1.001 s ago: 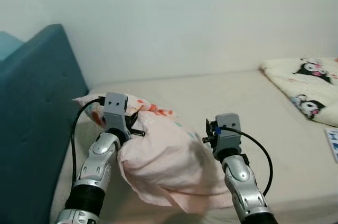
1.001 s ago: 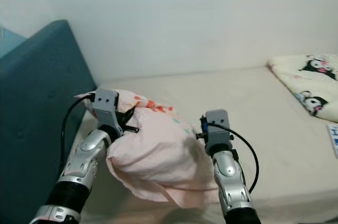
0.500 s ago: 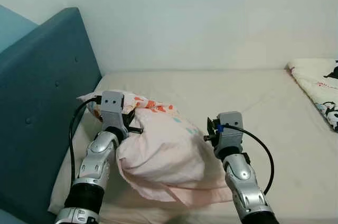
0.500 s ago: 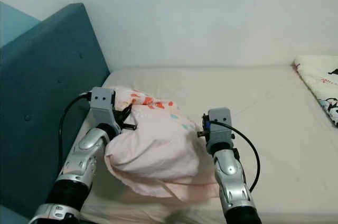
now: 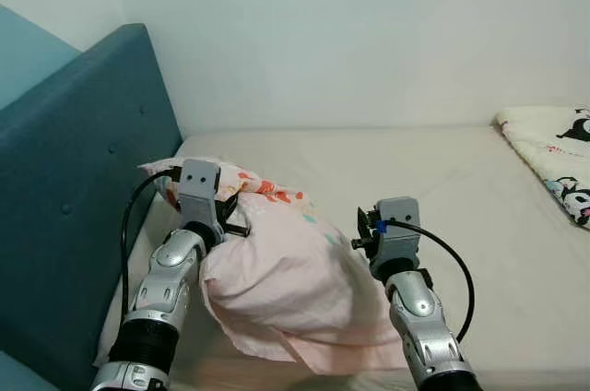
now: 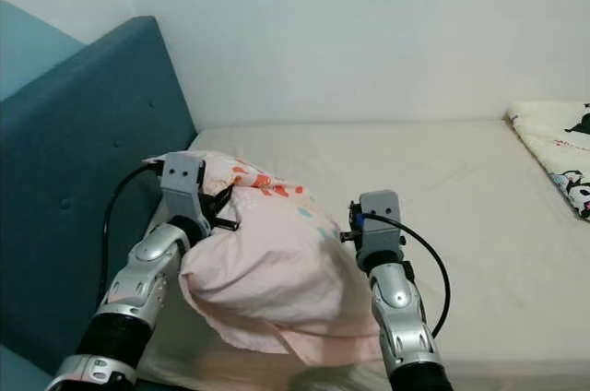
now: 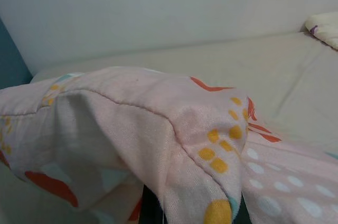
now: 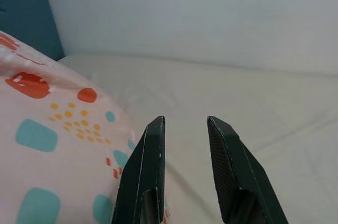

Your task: Clean up the room

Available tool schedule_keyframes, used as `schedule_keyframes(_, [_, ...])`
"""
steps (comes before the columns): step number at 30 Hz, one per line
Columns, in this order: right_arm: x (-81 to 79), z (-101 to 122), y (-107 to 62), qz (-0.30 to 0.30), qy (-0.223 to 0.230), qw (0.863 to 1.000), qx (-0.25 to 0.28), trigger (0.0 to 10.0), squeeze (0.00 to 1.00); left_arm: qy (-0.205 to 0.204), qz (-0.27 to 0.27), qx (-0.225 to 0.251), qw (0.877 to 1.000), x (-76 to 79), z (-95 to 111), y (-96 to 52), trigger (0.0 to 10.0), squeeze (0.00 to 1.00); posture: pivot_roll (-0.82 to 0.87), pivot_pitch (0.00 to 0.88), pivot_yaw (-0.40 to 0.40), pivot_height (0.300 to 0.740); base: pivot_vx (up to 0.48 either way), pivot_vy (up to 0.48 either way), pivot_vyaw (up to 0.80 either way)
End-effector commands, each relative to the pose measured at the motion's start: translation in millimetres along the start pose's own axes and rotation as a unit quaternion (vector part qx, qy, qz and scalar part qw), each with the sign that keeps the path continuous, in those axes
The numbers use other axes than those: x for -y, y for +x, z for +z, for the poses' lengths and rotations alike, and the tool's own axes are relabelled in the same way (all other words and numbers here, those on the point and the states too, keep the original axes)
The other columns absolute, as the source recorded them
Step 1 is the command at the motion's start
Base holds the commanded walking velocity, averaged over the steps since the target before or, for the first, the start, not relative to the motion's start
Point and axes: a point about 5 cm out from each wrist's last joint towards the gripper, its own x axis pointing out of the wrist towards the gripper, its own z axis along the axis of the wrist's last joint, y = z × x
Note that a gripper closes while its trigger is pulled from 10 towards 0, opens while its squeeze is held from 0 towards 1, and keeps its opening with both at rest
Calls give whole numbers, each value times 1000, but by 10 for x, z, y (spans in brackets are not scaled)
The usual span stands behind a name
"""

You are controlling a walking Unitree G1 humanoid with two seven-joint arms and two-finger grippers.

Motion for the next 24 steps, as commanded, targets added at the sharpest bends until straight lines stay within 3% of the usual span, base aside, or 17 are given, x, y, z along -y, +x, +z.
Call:
schedule_keyframes(1, [-21,-48,-22,2,8,1000,-10,10000,0,24,-7,54,998,-13,228,44,10000,0,-19,0,24,740,0,0,0])
schedule_keyframes(6, [-21,-46,-22,2,9,1000,-10,10000,0,22,-10,56,998,1,233,43,10000,0,-19,0,25,740,0,196,0])
schedule_keyframes(24, [-23,-48,-25,1,13,1000,-9,10000,0,13,-8,57,998,-11,248,43,10000,0,-16,0,27,740,0,454,0])
